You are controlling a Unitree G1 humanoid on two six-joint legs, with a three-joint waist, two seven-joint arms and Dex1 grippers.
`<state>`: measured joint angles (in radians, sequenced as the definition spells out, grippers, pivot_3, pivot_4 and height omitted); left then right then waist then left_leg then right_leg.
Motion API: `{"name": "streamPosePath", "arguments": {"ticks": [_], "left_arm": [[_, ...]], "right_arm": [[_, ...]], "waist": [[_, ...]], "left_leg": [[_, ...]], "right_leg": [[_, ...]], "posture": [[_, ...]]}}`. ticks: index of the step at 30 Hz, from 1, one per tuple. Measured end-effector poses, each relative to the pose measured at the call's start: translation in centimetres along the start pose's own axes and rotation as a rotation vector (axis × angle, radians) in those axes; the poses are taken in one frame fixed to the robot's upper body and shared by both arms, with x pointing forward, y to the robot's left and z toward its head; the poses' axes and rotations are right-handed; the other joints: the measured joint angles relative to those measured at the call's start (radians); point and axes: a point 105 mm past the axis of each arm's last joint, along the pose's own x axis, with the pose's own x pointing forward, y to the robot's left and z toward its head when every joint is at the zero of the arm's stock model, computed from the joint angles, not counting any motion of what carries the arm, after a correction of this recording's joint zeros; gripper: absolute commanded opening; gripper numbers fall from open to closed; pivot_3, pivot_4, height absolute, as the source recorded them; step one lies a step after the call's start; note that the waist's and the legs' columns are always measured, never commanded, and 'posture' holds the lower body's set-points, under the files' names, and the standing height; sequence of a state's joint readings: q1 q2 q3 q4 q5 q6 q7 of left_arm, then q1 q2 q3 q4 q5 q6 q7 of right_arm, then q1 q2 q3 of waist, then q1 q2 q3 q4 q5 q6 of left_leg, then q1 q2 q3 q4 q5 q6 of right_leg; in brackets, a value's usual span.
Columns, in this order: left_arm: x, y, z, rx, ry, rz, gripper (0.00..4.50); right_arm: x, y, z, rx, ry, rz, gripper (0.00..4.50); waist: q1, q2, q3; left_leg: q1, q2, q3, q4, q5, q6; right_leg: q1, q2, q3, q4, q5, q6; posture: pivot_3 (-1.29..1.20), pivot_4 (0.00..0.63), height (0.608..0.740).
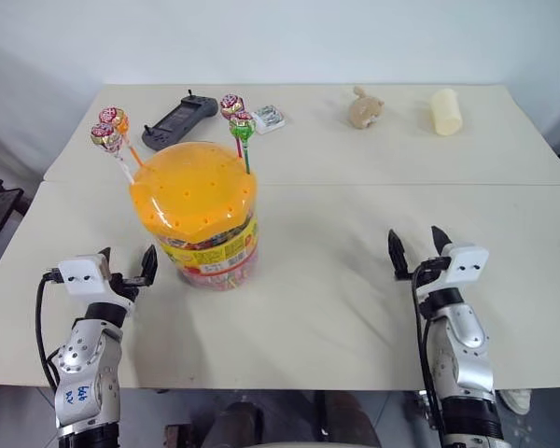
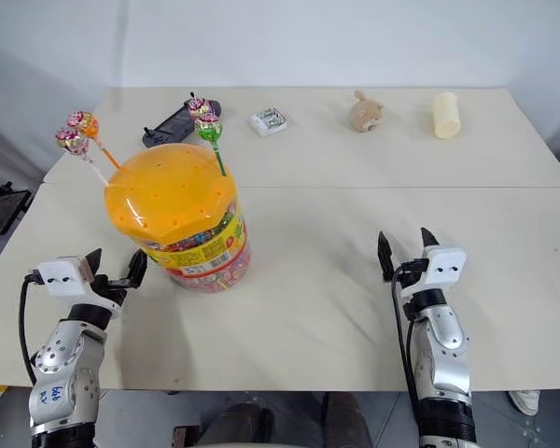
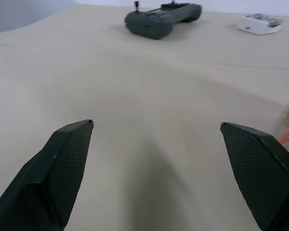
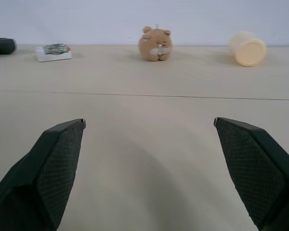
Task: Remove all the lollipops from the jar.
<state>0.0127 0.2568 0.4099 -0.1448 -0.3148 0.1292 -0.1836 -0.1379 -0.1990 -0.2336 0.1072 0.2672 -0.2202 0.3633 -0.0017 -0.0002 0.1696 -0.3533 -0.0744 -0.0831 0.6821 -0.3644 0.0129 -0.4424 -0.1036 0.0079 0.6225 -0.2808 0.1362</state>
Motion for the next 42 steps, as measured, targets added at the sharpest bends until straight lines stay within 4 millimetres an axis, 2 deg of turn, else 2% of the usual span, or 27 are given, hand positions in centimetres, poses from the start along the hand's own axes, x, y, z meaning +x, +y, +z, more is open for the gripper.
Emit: {"name": "streamPosePath", "arguments": {"ticks": [4,7,10,13,14,16,20,23,25,27,31,33,40,42], "left_arm": [[-0.2,0.0,0.6,-0.044,-0.032,-0.042,4.5],[-0.5,0.8,2.5,-0.071,-0.094,-0.124,4.5],[-1.1,2.8,5.4,-0.061,-0.139,-0.214,4.5],[-2.2,5.5,7.2,-0.02,-0.059,-0.34,4.5],[-2.7,6.9,8.1,-0.032,-0.043,-0.364,4.5],[-3.3,8.3,9.6,-0.055,-0.034,-0.411,4.5],[-4.8,11.2,10.9,-0.145,0.018,-0.489,4.5],[-5.3,11.6,10.4,-0.186,0.013,-0.532,4.5],[-5.4,10.5,10.3,-0.19,0.006,-0.597,4.5],[-5.5,7.8,10.6,-0.179,-0.01,-0.719,4.5],[-6.3,2.4,11.6,-0.176,-0.043,-0.903,4.5],[-6.3,0.4,12.4,-0.168,-0.089,-0.949,4.5],[-3.4,-2.9,14.5,-0.176,-0.226,-0.968,4.5],[-2.7,-3.8,14.8,-0.184,-0.241,-0.985,4.11]], "right_arm": [[0.0,0.9,1.1,0.054,-0.053,0.097,4.49],[-0.3,2.3,4.0,0.139,-0.153,0.283,4.49],[-0.9,2.5,7.4,0.165,-0.228,0.466,4.49],[-1.6,2.6,9.9,0.138,-0.219,0.655,4.49],[-1.8,2.5,11.2,0.125,-0.241,0.711,4.49],[-2.1,2.8,13.2,0.105,-0.295,0.783,4.49],[-3.2,4.4,16.8,0.082,-0.377,0.952,4.49],[-4.0,5.6,17.6,0.093,-0.39,1.023,4.49],[-4.9,6.7,17.3,0.076,-0.368,1.096,4.49],[-5.4,7.5,16.8,0.06,-0.349,1.161,4.49],[-5.5,7.5,15.9,0.011,-0.316,1.195,4.49],[-5.3,7.3,15.6,-0.003,-0.305,1.198,4.49],[-4.8,7.6,15.8,-0.001,-0.31,1.224,4.49],[-4.6,7.8,16.1,0.005,-0.314,1.228,4.5]], "waist": [[0.0,0.0,0.0],[0.0,0.0,0.0],[0.0,0.0,0.0],[-0.001,0.001,0.001],[-0.001,0.001,0.001],[0.0,0.001,0.001],[0.0,0.002,0.001],[0.004,0.001,0.001],[0.005,0.0,0.001],[0.005,-0.001,0.001],[0.002,-0.001,0.001],[0.001,-0.001,0.001],[0.003,0.0,0.002],[0.003,0.0,0.002]], "left_leg": [[0.0,0.0,0.0,0.0,0.0,0.0],[0.0,0.001,0.0,0.0,0.0,0.0],[0.0,0.001,-0.001,0.0,0.0,0.0],[0.0,0.002,-0.001,-0.001,-0.001,0.0],[0.0,0.002,-0.001,-0.001,-0.001,0.001],[0.0,0.001,-0.001,-0.001,-0.001,0.001],[0.0,0.001,-0.001,-0.002,-0.002,0.002],[-0.001,0.001,-0.002,-0.001,-0.002,0.002],[-0.001,0.001,-0.004,-0.001,-0.002,0.003],[-0.001,0.0,-0.005,0.0,-0.003,0.004],[0.0,0.0,-0.008,0.0,-0.003,0.004],[0.001,0.001,-0.009,0.0,-0.003,0.003],[0.002,0.001,-0.011,0.0,-0.002,0.0],[0.001,0.0,-0.011,0.001,-0.002,0.0]], "right_leg": [[0.0,0.0,0.0,0.0,0.0,0.0],[0.0,0.0,0.0,-0.001,0.0,0.0],[0.001,0.0,0.0,-0.001,0.0,0.0],[0.001,-0.002,0.0,-0.001,0.0,-0.001],[0.001,-0.003,-0.001,-0.002,-0.001,-0.001],[0.001,-0.005,-0.001,-0.002,-0.001,-0.001],[0.001,-0.006,-0.002,-0.002,-0.001,-0.001],[0.002,-0.007,-0.003,-0.002,-0.001,-0.001],[0.004,-0.008,-0.003,-0.002,0.0,-0.001],[0.007,-0.009,-0.002,-0.004,0.0,0.0],[0.011,-0.01,-0.001,-0.008,0.0,0.0],[0.011,-0.009,-0.002,-0.01,0.0,0.0],[0.012,-0.008,-0.004,-0.01,0.0,0.0],[0.012,-0.008,-0.004,-0.009,0.0,0.0]], "posture": [[0.0,0.15,0.74],[0.0,0.15,0.74],[0.0,0.15,0.74],[0.0,0.15,0.74],[0.0,0.15,0.74],[0.0,0.15,0.74],[0.0,0.15,0.74],[0.0,0.15,0.74],[0.0,0.15,0.74],[0.0,0.15,0.74],[0.0,0.15,0.74],[0.0,0.15,0.74],[0.0,0.15,0.74],[0.0,0.15,0.74]]}}
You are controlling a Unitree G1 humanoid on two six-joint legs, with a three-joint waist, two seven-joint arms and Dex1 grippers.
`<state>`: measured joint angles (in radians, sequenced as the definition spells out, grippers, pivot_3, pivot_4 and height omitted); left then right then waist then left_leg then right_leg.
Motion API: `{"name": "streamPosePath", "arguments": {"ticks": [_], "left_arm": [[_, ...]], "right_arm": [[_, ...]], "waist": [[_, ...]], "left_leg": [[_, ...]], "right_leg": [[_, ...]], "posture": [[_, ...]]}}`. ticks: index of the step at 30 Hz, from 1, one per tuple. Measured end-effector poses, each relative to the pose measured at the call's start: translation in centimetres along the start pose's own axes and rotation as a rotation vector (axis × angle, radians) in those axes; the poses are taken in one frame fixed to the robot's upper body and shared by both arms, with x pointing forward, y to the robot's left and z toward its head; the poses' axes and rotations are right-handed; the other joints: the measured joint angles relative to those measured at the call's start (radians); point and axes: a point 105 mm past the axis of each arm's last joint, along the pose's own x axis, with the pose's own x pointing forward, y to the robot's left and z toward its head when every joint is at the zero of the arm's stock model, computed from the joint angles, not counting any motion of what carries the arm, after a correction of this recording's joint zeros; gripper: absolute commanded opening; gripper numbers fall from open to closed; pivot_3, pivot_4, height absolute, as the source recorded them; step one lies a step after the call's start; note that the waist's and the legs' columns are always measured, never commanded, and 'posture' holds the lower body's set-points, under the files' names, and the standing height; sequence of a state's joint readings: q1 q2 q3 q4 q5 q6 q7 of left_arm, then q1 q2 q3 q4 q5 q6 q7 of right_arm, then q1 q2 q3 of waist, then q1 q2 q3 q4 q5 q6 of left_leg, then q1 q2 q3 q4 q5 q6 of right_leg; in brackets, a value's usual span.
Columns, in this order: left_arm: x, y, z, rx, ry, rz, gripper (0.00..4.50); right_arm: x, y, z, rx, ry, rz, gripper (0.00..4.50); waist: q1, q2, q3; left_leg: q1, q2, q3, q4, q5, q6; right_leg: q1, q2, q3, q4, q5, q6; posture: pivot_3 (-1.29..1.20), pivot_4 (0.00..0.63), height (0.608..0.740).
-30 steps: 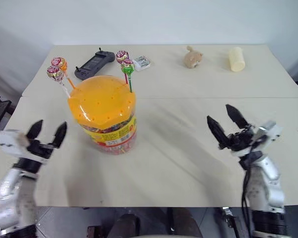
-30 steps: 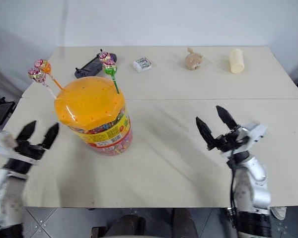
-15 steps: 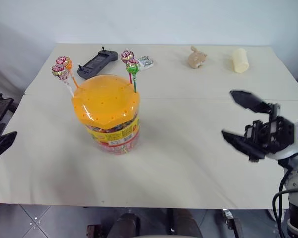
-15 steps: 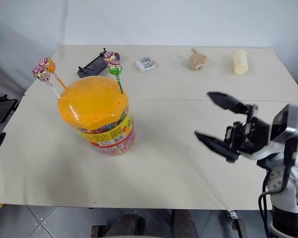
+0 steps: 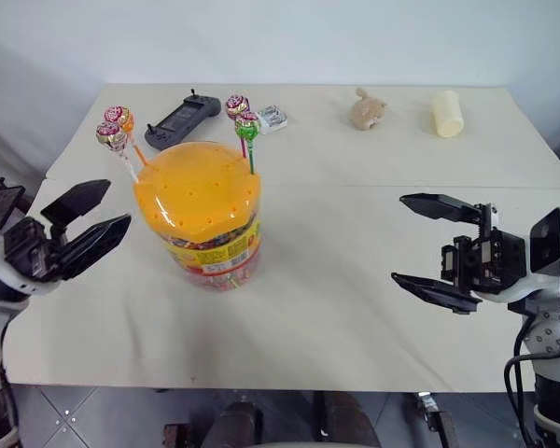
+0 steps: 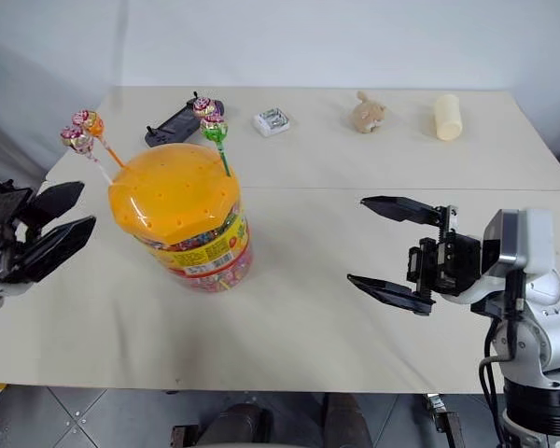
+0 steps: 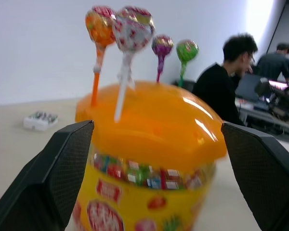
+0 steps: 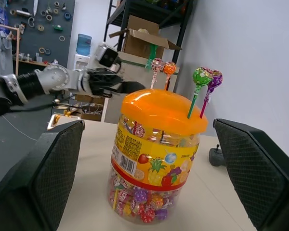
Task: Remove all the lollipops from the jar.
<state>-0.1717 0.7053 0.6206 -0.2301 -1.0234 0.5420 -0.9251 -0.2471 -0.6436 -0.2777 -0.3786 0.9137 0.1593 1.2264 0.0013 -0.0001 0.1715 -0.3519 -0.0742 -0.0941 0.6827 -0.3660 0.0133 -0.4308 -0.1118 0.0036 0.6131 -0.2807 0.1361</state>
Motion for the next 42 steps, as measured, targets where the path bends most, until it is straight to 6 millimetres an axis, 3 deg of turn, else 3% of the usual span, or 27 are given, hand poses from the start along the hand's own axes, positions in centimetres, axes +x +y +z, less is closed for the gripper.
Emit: {"name": "streamPosePath", "arguments": {"ticks": [7,14,19,25,28,31,33,35,37,42], "left_arm": [[2.2,0.5,-0.3,-0.023,-0.022,-0.035,2.09],[2.3,1.5,-0.2,-0.036,-0.038,-0.007,0.02],[2.7,1.5,0.6,-0.019,-0.064,-0.022,0.02],[2.0,0.2,3.9,-0.112,-0.198,-0.123,0.02],[-1.6,0.5,5.2,-0.187,-0.214,-0.032,0.02],[-5.0,1.9,4.9,-0.218,-0.224,0.138,0.02],[-8.8,3.5,3.1,-0.236,-0.136,0.364,0.02],[-14.1,5.2,0.2,-0.244,0.016,0.659,0.02],[-17.7,5.4,-2.2,-0.266,0.15,0.835,0.02],[-21.1,4.1,-6.1,-0.273,0.459,0.979,0.02]], "right_arm": [[0.5,-0.5,0.2,0.014,-0.034,-0.035,4.5],[0.7,-0.5,0.3,0.023,-0.044,-0.048,4.5],[1.0,-0.4,0.7,0.028,-0.072,-0.046,4.5],[1.8,-0.6,1.5,0.049,-0.137,-0.036,4.5],[2.4,-0.7,1.9,0.042,-0.159,-0.011,4.5],[2.7,-0.5,1.6,0.046,-0.151,0.009,4.5],[3.1,-0.4,1.2,0.031,-0.111,0.052,4.5],[3.0,-0.4,0.2,0.02,-0.022,0.089,4.5],[2.6,-0.5,-0.6,0.028,0.037,0.107,4.5],[1.6,0.4,-2.6,0.06,0.123,0.188,4.5]], "waist": [[-0.001,0.0,0.0],[0.0,0.0,0.0],[0.003,0.0,0.0],[-0.008,0.0,0.0],[-0.027,0.0,0.0],[-0.026,0.0,0.0],[-0.03,0.001,0.0],[-0.029,0.001,0.0],[-0.025,-0.001,0.001],[0.01,-0.004,0.001]], "left_leg": [[-0.001,0.0,-0.001,0.0,0.0,0.0],[-0.001,-0.001,-0.002,0.0,0.0,0.0],[-0.001,-0.001,-0.003,0.001,0.0,0.0],[-0.001,0.0,-0.003,0.0,0.0,0.0],[-0.001,-0.001,-0.004,-0.001,-0.001,0.0],[-0.001,-0.001,-0.004,-0.001,-0.001,0.0],[0.0,-0.001,-0.003,-0.001,-0.001,0.0],[0.0,-0.001,-0.002,-0.002,-0.001,0.0],[-0.001,-0.001,-0.003,-0.002,-0.001,0.0],[0.0,-0.002,-0.006,-0.001,-0.002,0.001]], "right_leg": [[0.0,0.0,-0.003,0.001,0.0,0.0],[0.0,0.0,-0.004,0.001,0.0,0.0],[0.001,0.0,-0.004,-0.001,0.0,0.0],[0.0,0.0,-0.003,0.002,0.0,0.0],[-0.005,0.002,-0.001,0.005,0.0,-0.001],[-0.005,0.002,-0.001,0.006,-0.001,-0.001],[-0.005,0.003,-0.001,0.006,-0.001,-0.001],[-0.006,0.003,-0.001,0.006,-0.001,-0.001],[-0.006,0.003,0.0,0.005,-0.001,-0.001],[0.0,0.001,0.002,-0.003,-0.001,-0.001]], "posture": [[0.0,0.15,0.74],[0.0,0.15,0.74],[0.0,0.15,0.74],[0.0,0.15,0.74],[0.0,0.15,0.74],[0.0,0.15,0.74],[0.0,0.15,0.74],[0.0,0.15,0.74],[0.0,0.15,0.74],[0.0,0.15,0.74]]}}
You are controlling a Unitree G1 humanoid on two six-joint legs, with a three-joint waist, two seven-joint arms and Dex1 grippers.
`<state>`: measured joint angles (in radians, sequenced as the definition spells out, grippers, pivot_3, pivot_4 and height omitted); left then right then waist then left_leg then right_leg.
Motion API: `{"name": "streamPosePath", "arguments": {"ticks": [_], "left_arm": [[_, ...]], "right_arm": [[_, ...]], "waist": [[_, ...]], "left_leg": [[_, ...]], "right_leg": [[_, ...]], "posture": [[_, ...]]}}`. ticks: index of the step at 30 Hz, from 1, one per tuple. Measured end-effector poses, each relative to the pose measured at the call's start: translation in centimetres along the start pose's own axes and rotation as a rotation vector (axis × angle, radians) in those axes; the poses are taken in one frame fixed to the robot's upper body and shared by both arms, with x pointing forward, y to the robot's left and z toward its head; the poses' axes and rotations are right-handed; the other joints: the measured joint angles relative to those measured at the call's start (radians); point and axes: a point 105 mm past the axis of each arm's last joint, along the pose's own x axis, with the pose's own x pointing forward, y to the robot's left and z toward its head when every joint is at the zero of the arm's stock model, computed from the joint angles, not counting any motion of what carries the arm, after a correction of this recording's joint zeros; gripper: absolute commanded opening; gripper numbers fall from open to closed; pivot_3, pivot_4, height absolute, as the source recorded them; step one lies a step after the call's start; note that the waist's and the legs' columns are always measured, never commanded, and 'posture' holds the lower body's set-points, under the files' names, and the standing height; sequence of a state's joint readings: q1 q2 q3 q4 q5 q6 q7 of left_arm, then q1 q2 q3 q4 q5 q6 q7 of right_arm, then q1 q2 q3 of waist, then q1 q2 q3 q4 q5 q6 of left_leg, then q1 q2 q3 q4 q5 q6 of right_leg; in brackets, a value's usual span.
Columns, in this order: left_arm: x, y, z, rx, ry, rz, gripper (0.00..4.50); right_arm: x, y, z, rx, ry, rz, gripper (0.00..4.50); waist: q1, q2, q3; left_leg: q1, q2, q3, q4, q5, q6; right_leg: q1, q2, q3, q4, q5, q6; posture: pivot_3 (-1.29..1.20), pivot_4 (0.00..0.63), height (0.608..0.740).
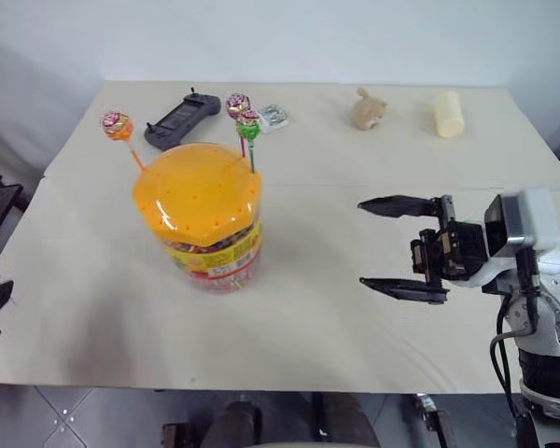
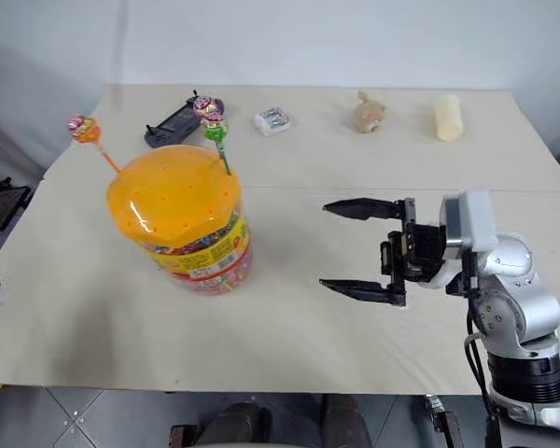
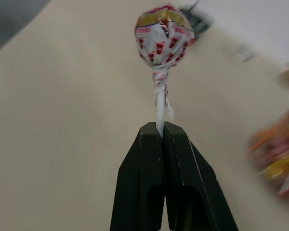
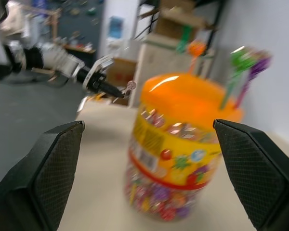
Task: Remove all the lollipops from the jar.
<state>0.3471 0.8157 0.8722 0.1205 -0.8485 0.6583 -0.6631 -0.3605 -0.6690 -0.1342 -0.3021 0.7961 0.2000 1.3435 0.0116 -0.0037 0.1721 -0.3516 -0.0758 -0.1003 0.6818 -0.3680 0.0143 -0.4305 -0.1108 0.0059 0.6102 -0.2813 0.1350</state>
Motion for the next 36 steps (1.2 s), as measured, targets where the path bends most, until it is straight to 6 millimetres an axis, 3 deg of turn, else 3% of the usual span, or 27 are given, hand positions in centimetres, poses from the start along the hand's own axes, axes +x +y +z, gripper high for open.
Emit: {"name": "streamPosePath", "arguments": {"ticks": [4,7,13,15,17,19,21,23,25,29,31,34,36], "left_arm": [[0.1,-0.3,-1.4,0.029,0.084,-0.001,0.02],[0.0,-0.7,-1.6,0.046,0.115,-0.017,0.66],[0.0,-0.7,-1.8,0.073,0.132,-0.026,2.42],[-0.1,-1.1,-1.4,0.11,0.103,-0.079,3.0],[-0.7,-1.1,-0.2,0.137,0.045,-0.109,3.0],[-1.8,-1.3,2.2,0.167,-0.048,-0.157,3.0],[-2.8,-3.1,5.3,0.245,-0.137,-0.267,3.0],[-2.8,-5.7,7.1,0.317,-0.189,-0.395,3.0],[-0.9,-8.6,9.0,0.325,-0.286,-0.53,3.0],[3.2,-16.0,12.4,0.391,-0.406,-0.788,3.77],[5.2,-18.4,12.9,0.427,-0.416,-0.84,4.37],[8.1,-20.2,12.7,0.39,-0.388,-0.892,4.37],[8.8,-21.4,13.3,0.392,-0.404,-0.932,4.37]], "right_arm": [[-0.3,0.3,-0.7,0.017,0.011,0.028,4.5],[-0.4,0.5,-0.8,0.009,0.015,0.041,4.5],[-0.5,0.7,-1.0,0.01,-0.001,0.029,4.5],[-0.8,0.9,-0.9,0.024,-0.033,-0.001,4.5],[-1.1,1.1,-0.6,0.036,-0.059,-0.034,4.5],[-1.3,1.2,0.1,0.045,-0.084,-0.073,4.5],[-1.8,0.5,1.5,0.027,-0.124,-0.141,4.5],[-2.2,-0.3,2.7,0.005,-0.145,-0.19,4.5],[-2.5,-1.3,3.7,-0.008,-0.17,-0.235,4.5],[-2.5,-2.4,5.1,-0.024,-0.197,-0.27,4.5],[-2.4,-2.6,5.2,-0.022,-0.199,-0.276,4.5],[-2.5,-2.8,5.3,-0.023,-0.203,-0.294,4.5],[-2.3,-2.8,5.2,-0.018,-0.208,-0.301,4.5]], "waist": [[0.011,0.0,0.0],[0.01,0.001,0.001],[0.003,0.001,0.001],[0.004,0.001,0.001],[0.005,0.001,0.001],[0.005,0.001,0.001],[0.005,0.001,0.001],[0.007,0.003,0.002],[0.019,0.006,0.004],[0.024,0.004,0.003],[0.014,0.004,0.003],[-0.011,0.005,0.003],[-0.018,0.004,0.003]], "left_leg": [[0.0,0.001,-0.001,0.0,0.0,-0.001],[0.0,0.001,-0.001,0.0,0.0,-0.001],[0.0,0.001,0.0,0.0,0.0,-0.001],[0.0,0.001,0.0,0.0,0.0,-0.001],[-0.001,0.001,-0.001,-0.001,-0.001,-0.001],[-0.001,0.001,-0.001,0.0,-0.001,-0.001],[0.0,0.001,0.0,0.0,-0.001,-0.001],[0.001,0.0,0.0,0.0,-0.001,0.0],[0.001,0.0,-0.003,0.0,0.0,-0.001],[0.0,0.0,-0.006,0.0,0.001,-0.004],[-0.001,0.0,-0.004,0.0,0.002,-0.003],[-0.002,-0.001,0.0,0.0,0.001,-0.002],[-0.002,-0.001,0.001,0.0,0.0,-0.001]], "right_leg": [[0.0,0.0,-0.001,0.0,0.0,0.0],[0.0,0.0,0.0,0.0,0.0,0.0],[0.0,0.0,-0.001,0.0,0.0,0.0],[0.0,0.0,-0.001,0.0,0.0,0.0],[-0.001,0.0,-0.001,-0.001,0.0,0.0],[0.0,0.0,-0.001,-0.001,0.0,0.0],[0.001,-0.001,-0.001,-0.001,0.0,0.0],[0.002,-0.001,-0.001,-0.002,0.0,0.0],[0.002,-0.002,-0.003,0.0,0.0,0.0],[0.002,0.0,-0.006,0.001,0.002,-0.003],[0.0,0.0,-0.006,0.004,0.002,-0.002],[-0.007,0.002,-0.008,0.008,0.002,-0.002],[-0.01,0.001,-0.012,0.008,0.003,-0.002]], "posture": [[0.0,0.15,0.74],[0.0,0.15,0.74],[0.0,0.15,0.74],[0.0,0.15,0.74],[0.0,0.15,0.74],[0.0,0.15,0.74],[0.0,0.15,0.74],[0.0,0.15,0.74],[0.0,0.15,0.74],[0.0,0.15,0.74],[0.0,0.15,0.74],[0.0,0.15,0.74],[0.0,0.15,0.74]]}}
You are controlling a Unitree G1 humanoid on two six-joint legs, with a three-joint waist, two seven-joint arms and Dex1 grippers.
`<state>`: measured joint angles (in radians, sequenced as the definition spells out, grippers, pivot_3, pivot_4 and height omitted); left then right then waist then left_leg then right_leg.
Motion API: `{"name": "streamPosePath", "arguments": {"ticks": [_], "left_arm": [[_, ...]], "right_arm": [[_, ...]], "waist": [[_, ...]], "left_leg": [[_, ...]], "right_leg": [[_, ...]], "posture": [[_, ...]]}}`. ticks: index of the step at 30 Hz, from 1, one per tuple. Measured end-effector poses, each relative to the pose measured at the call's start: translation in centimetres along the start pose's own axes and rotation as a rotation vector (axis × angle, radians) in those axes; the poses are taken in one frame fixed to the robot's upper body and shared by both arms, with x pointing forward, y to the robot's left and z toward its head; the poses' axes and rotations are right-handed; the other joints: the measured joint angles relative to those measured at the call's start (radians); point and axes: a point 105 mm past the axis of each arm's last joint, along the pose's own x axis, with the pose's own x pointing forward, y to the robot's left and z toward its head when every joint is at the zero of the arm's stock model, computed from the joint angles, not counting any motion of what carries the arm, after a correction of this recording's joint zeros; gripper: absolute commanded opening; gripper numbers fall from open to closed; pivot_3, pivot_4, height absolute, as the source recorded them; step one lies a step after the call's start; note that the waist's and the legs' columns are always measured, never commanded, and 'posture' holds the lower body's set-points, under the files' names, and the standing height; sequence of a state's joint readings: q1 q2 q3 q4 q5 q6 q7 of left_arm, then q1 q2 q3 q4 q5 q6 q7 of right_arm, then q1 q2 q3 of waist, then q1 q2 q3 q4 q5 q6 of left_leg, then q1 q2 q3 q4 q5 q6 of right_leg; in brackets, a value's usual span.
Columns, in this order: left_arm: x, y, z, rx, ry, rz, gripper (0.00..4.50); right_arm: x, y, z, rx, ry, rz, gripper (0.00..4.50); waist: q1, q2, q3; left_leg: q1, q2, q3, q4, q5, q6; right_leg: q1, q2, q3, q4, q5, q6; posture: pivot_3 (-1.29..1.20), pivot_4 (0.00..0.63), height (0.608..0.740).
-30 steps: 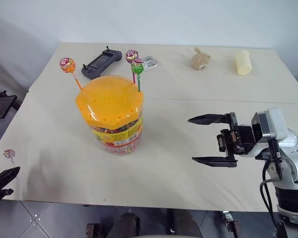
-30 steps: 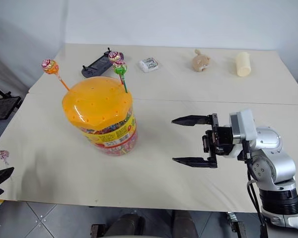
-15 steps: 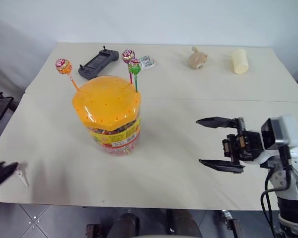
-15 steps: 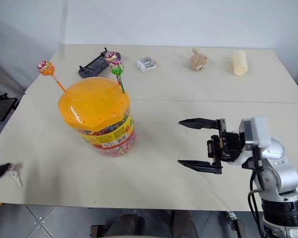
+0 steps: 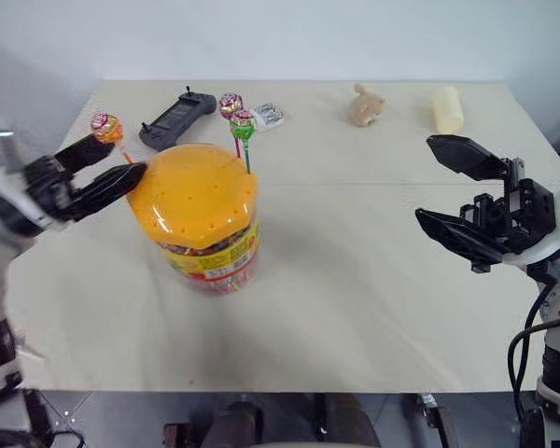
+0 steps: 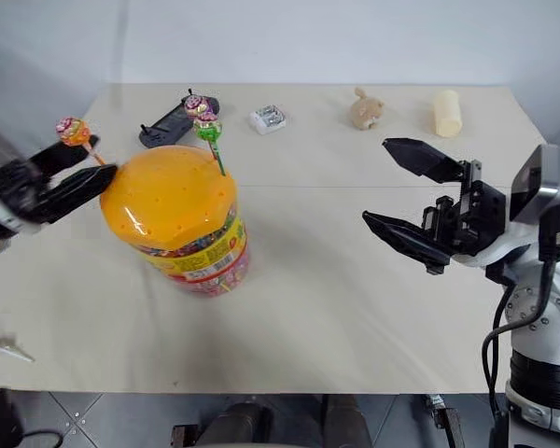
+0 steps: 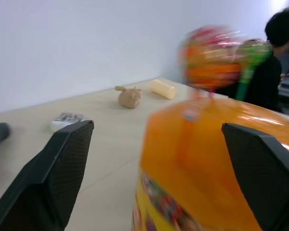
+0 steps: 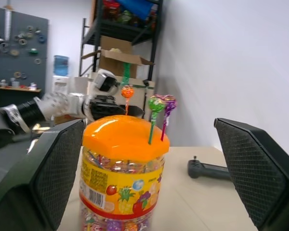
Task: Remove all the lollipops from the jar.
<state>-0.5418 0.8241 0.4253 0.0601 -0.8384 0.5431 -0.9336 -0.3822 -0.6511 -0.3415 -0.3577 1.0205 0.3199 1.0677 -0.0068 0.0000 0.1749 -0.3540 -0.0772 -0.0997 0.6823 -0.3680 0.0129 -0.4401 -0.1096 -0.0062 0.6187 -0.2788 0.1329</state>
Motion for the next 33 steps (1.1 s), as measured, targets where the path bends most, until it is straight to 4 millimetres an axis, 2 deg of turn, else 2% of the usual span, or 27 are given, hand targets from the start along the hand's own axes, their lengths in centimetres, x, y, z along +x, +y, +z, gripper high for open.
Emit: {"name": "streamPosePath", "arguments": {"ticks": [1,2,6,10,16,21,23,25,27,29,30,32,33], "left_arm": [[0.5,-0.1,0.1,0.005,0.004,-0.02,4.37],[0.8,-0.1,0.2,0.003,0.003,-0.03,4.19],[0.9,0.0,-0.2,-0.025,0.013,-0.048,3.19],[0.7,0.1,-0.7,-0.058,0.024,-0.063,1.83],[0.6,-0.2,-0.7,-0.079,0.023,-0.088,0.04],[0.7,0.1,0.0,-0.153,-0.073,-0.057,0.04],[0.6,0.5,2.0,-0.177,-0.171,-0.031,0.04],[-0.4,1.1,4.5,-0.179,-0.268,0.023,0.04],[-1.6,1.8,5.6,-0.178,-0.286,0.1,0.04],[-3.6,2.8,5.0,-0.177,-0.193,0.228,0.04],[-4.9,3.3,4.0,-0.177,-0.104,0.307,0.04],[-8.0,4.1,0.7,-0.198,0.108,0.475,0.04],[-10.2,4.0,-1.7,-0.197,0.265,0.57,0.04]], "right_arm": [[0.2,0.1,0.0,0.003,0.002,-0.001,4.5],[0.4,0.2,-0.1,0.006,-0.001,0.002,4.5],[0.8,0.4,-0.1,0.001,-0.008,-0.005,4.5],[1.0,0.5,0.0,-0.009,-0.005,-0.01,4.5],[1.0,0.5,-0.1,-0.013,-0.01,-0.019,4.5],[1.1,0.5,0.0,-0.017,-0.017,-0.009,4.5],[1.2,0.2,0.1,-0.015,-0.025,-0.004,4.5],[1.2,0.1,0.1,-0.016,-0.029,0.005,4.5],[1.2,0.1,0.0,-0.008,-0.033,0.013,4.5],[1.3,0.0,-0.3,0.007,-0.037,0.027,4.5],[1.3,0.0,-0.4,0.013,-0.037,0.031,4.5],[1.2,0.1,-0.7,0.022,-0.031,0.047,4.5],[1.1,0.3,-1.0,0.032,-0.022,0.06,4.5]], "waist": [[-0.001,0.0,0.0],[-0.002,0.0,0.0],[0.004,0.0,0.0],[0.012,0.0,0.0],[0.012,0.0,0.0],[0.01,0.0,0.0],[0.009,-0.002,0.001],[0.005,-0.002,0.001],[-0.002,-0.002,0.001],[-0.013,-0.002,0.001],[-0.021,-0.002,0.001],[-0.026,-0.001,0.001],[-0.029,-0.001,0.001]], "left_leg": [[0.0,-0.002,0.0,0.0,0.0,0.0],[0.0,-0.003,0.0,0.0,0.0,0.0],[0.0,-0.003,0.0,0.002,0.0,0.0],[0.0,-0.003,-0.001,0.002,0.001,0.0],[0.0,-0.003,-0.001,0.002,0.001,0.0],[0.0,-0.003,-0.001,0.002,0.001,0.0],[0.0,-0.003,-0.001,0.003,0.001,0.0],[0.0,-0.003,-0.001,0.002,0.001,0.0],[0.0,-0.003,-0.001,0.001,0.0,0.0],[0.0,-0.003,-0.001,0.0,0.0,0.0],[0.001,-0.003,-0.001,0.0,0.0,0.0],[0.002,-0.004,-0.001,-0.002,0.0,0.0],[0.003,-0.003,-0.001,-0.002,0.0,-0.001]], "right_leg": [[-0.001,-0.001,-0.001,0.001,0.0,0.0],[-0.003,-0.002,-0.001,0.001,0.0,0.0],[-0.003,-0.002,-0.001,0.003,0.0,0.0],[-0.003,-0.003,-0.001,0.002,0.0,0.0],[-0.003,-0.003,-0.001,0.004,0.0,0.0],[-0.003,-0.003,-0.001,0.004,0.0,0.0],[-0.003,-0.003,-0.001,0.005,0.0,0.0],[-0.004,-0.003,-0.001,0.005,0.0,0.0],[-0.005,-0.002,0.0,0.004,0.0,0.0],[-0.005,-0.002,0.0,0.004,0.0,0.0],[-0.005,-0.002,0.0,0.004,0.0,0.0],[-0.005,-0.001,0.004,0.004,0.0,0.0],[-0.005,-0.001,0.005,0.004,0.0,0.0]], "posture": [[0.0,0.15,0.74],[0.0,0.15,0.74],[0.0,0.15,0.74],[0.0,0.15,0.74],[0.0,0.15,0.74],[0.0,0.15,0.74],[0.0,0.15,0.74],[0.0,0.15,0.74],[0.0,0.15,0.74],[0.0,0.15,0.74],[0.0,0.15,0.74],[0.0,0.15,0.74],[0.0,0.15,0.74]]}}
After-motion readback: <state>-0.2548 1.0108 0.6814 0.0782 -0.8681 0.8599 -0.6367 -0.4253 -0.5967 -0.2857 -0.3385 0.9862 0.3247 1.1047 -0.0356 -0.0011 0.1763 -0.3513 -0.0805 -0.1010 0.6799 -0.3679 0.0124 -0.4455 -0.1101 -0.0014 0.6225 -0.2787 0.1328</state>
